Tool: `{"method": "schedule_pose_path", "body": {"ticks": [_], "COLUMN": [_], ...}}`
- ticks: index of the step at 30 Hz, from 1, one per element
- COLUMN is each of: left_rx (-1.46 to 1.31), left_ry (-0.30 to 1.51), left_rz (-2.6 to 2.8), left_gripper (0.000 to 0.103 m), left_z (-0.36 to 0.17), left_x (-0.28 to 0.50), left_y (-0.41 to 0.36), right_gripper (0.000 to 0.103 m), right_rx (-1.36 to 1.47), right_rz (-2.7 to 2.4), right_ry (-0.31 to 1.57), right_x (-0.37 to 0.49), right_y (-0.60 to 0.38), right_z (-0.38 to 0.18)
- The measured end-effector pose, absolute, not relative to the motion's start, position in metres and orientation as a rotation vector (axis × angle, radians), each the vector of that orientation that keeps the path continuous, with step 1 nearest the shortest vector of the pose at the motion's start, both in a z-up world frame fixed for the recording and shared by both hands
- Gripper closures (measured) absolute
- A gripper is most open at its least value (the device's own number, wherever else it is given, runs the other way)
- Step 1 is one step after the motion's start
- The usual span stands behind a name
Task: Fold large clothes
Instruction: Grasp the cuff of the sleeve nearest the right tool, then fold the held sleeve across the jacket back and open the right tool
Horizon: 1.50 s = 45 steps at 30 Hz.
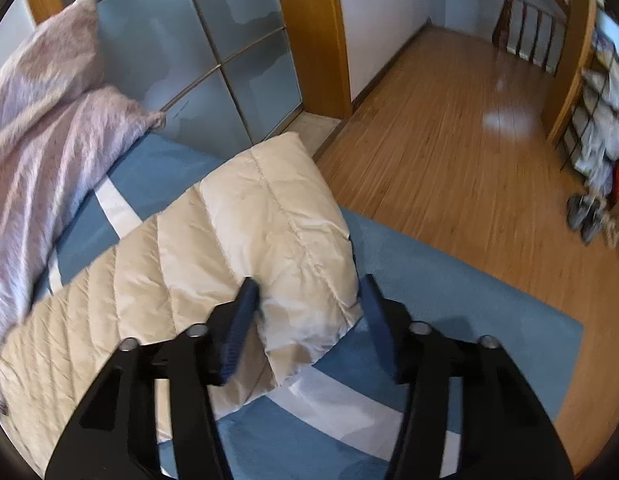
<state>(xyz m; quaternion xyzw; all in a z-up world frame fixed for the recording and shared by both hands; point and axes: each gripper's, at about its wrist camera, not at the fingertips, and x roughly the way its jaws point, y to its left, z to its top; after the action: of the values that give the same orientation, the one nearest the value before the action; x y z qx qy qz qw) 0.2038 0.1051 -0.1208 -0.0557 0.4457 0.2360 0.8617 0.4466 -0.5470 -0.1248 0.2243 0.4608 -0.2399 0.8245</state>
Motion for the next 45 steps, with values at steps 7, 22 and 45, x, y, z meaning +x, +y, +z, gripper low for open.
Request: {"method": "schedule_pose_path", "body": {"ticks": [7,22,45], "left_rx": [-0.163,-0.196,-0.211], "left_ry": [0.944,0.944,0.941], "left_rz": [0.474,0.462,0.457], "left_gripper": [0.002,0.002,0.002], "left_z": [-0.123,-0.124,-0.124], "left_x": [0.204,0.203,0.204], "left_y": [0.111,0.114,0.114], "right_gripper": [0.092,0.094,0.094], "right_rx": [0.435,0.156,0.007], "right_rz": [-0.475,0.029,0.501], "right_ry": [0.953,0.891,0.979], "right_x": [0.447,0.475,0.414], "right_y": [-0.518,-0.258,-0.015], "right_z": [-0.107,-0.046,-0.066]}}
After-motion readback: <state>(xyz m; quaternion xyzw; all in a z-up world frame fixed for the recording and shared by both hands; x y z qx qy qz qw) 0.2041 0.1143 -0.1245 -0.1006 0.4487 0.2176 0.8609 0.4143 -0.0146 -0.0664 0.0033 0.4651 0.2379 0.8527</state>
